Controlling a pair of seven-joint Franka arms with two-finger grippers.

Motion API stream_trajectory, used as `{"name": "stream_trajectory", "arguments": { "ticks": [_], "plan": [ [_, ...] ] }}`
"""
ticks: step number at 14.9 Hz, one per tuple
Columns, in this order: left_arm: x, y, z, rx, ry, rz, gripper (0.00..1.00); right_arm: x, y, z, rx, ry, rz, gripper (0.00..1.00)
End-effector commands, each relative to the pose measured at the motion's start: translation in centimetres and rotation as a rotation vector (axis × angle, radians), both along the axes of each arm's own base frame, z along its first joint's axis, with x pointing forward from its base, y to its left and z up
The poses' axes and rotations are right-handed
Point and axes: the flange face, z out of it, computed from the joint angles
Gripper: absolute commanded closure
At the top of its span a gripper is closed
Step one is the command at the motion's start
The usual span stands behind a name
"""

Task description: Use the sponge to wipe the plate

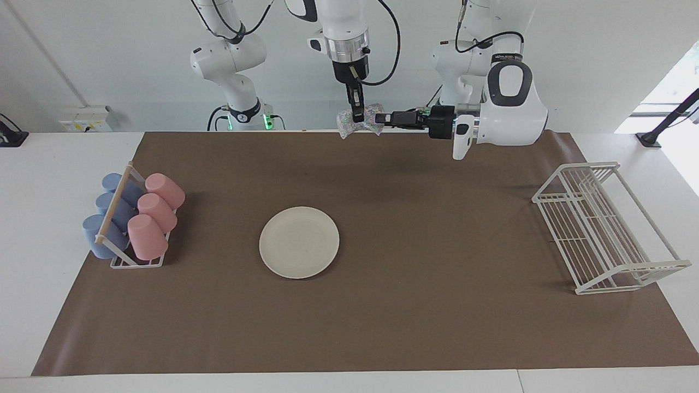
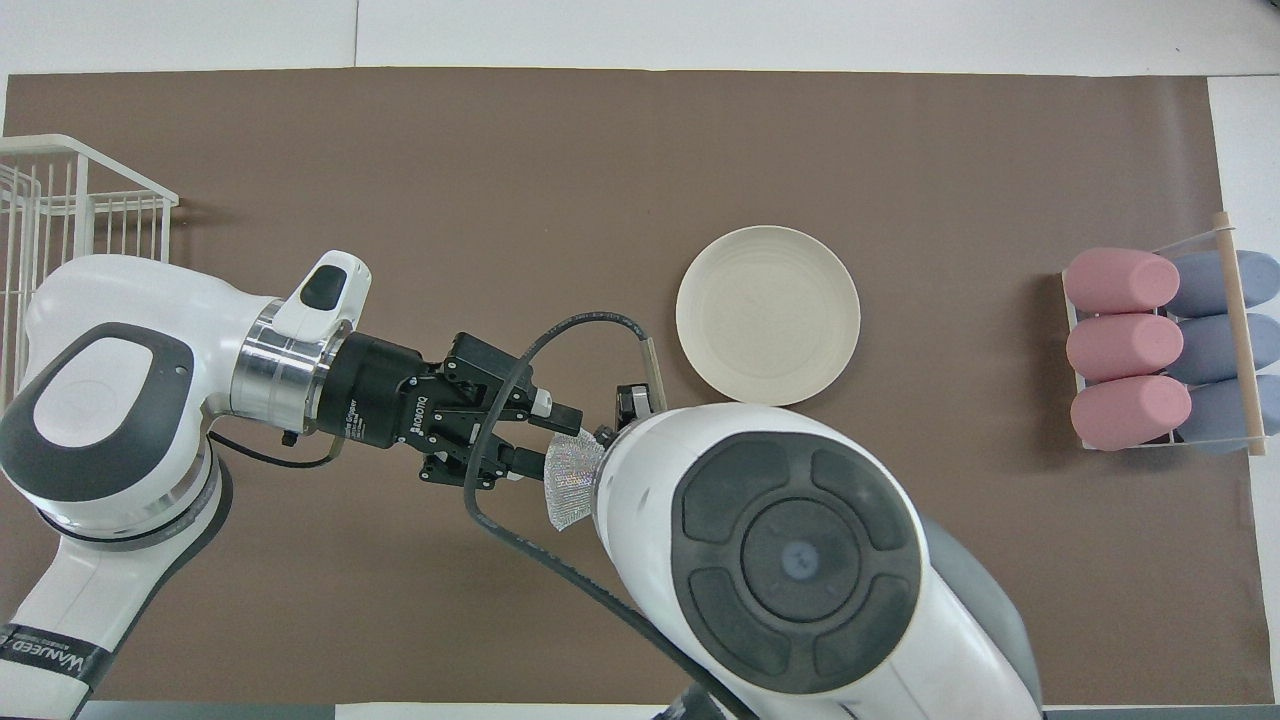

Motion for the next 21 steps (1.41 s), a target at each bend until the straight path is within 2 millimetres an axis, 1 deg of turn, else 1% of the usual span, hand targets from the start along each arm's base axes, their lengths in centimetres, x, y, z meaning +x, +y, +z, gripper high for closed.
{"name": "stream_trajectory", "arguments": {
  "ticks": [1,2,7,8,10,11,14,15,16,18,19,20,21],
  "plan": [
    [-1.4,-0.6,-0.3,0.014,-0.007,0.008,0.85,0.3,0.0,0.3,-0.018,-0.009,0.015,1.00],
    [-1.4,-0.3,-0.3,0.014,-0.005,0.011,1.00,0.3,0.0,0.3,-0.018,-0.009,0.015,1.00],
    [-1.3,0.0,-0.3,0.008,-0.001,0.011,1.00,0.3,-0.1,0.4,-0.017,-0.013,0.020,1.00],
    [-1.1,0.5,-0.3,0.008,0.002,0.020,1.00,0.0,-0.1,0.7,-0.016,-0.019,0.038,0.95],
    [-1.0,0.8,-0.3,0.007,0.005,0.024,1.00,-0.3,-1.0,1.2,-0.022,-0.036,0.097,0.04],
    [-1.0,0.9,-0.3,0.007,0.005,0.022,1.00,-0.1,-1.6,1.3,-0.025,-0.047,0.147,0.00],
    [-0.9,1.1,-0.3,0.010,0.004,0.028,1.00,0.8,-2.8,1.4,-0.030,-0.068,0.290,0.00],
    [-0.6,1.6,-0.4,0.022,0.000,0.034,1.00,1.3,-3.7,1.5,-0.036,-0.076,0.356,0.00],
    [-0.2,2.5,-0.6,0.068,-0.024,0.030,1.00,1.7,-4.8,1.2,-0.051,-0.059,0.453,0.00],
    [0.1,3.6,-1.0,0.135,-0.052,0.020,1.00,2.7,-7.2,0.8,-0.070,-0.030,0.643,0.00],
    [0.8,5.4,-1.1,0.150,-0.055,0.047,1.00,3.3,-8.9,1.0,-0.074,-0.033,0.725,0.00],
    [1.3,6.7,-1.4,0.177,-0.060,0.058,1.00,4.0,-10.9,1.3,-0.078,-0.033,0.793,0.00],
    [1.8,7.6,-1.2,0.205,-0.076,0.060,1.00,4.6,-12.8,1.4,-0.080,-0.021,0.852,0.00]
  ]
}}
